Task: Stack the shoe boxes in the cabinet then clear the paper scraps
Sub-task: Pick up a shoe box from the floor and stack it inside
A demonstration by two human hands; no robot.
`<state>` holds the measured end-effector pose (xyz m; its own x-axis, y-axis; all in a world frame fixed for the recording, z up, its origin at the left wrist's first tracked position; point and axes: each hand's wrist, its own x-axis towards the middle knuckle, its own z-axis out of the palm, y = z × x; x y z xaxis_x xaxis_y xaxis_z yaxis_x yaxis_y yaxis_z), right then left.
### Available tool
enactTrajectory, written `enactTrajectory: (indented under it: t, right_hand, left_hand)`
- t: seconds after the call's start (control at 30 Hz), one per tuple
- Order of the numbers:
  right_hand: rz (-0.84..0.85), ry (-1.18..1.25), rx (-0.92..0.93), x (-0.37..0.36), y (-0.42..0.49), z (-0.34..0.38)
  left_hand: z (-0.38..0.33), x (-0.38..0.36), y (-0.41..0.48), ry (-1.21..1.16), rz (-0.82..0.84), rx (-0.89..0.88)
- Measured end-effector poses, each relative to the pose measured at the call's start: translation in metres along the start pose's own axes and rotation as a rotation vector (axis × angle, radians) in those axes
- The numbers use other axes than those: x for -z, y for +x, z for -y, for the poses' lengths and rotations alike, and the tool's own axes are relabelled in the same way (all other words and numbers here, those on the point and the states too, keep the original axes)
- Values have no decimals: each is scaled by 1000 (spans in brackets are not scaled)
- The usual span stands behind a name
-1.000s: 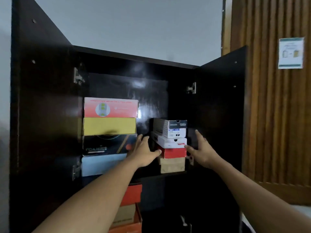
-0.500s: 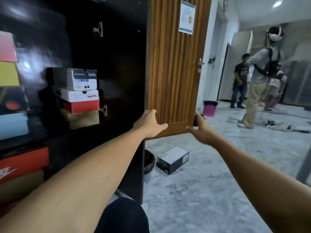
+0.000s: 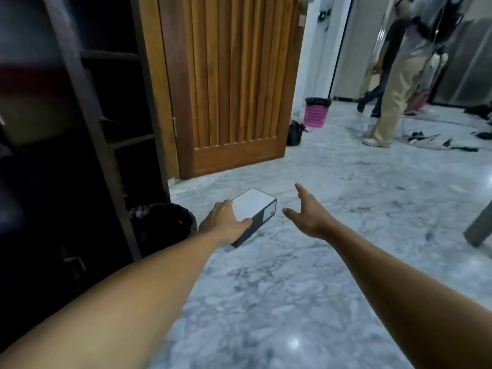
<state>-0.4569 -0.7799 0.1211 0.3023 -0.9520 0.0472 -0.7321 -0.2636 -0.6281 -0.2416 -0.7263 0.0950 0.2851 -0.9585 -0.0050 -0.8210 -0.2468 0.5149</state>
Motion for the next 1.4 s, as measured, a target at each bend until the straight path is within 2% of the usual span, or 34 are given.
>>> enactTrajectory:
  t: [0.3,0.7,0.93,1.1,1.17,1.27,1.4]
  right_hand:
    - [94,29,-88,-93,119,-119]
    - [60,181,-38,-197,229,-153]
    - [97,184,-45,-213,237,-173]
    - [37,187,-81,-204,236,-188]
    - [5,174,-118,-198,236,-195]
    - [-77,-3,-244,-186,232,-205]
    - [-124,-149,-406,-170,221,-233]
  left_hand:
    - [62,-138,125,-159,-20,220]
    - [97,-234,247,-353,-193,497]
    - [100,-256,272,-578,-170,605]
    - [111,-250,274,-574,-118,503]
    - [118,-243,275,-528,-16,411]
    - [124,-232,271,-452,169,296]
    - [123,-223,263,-475,312,194]
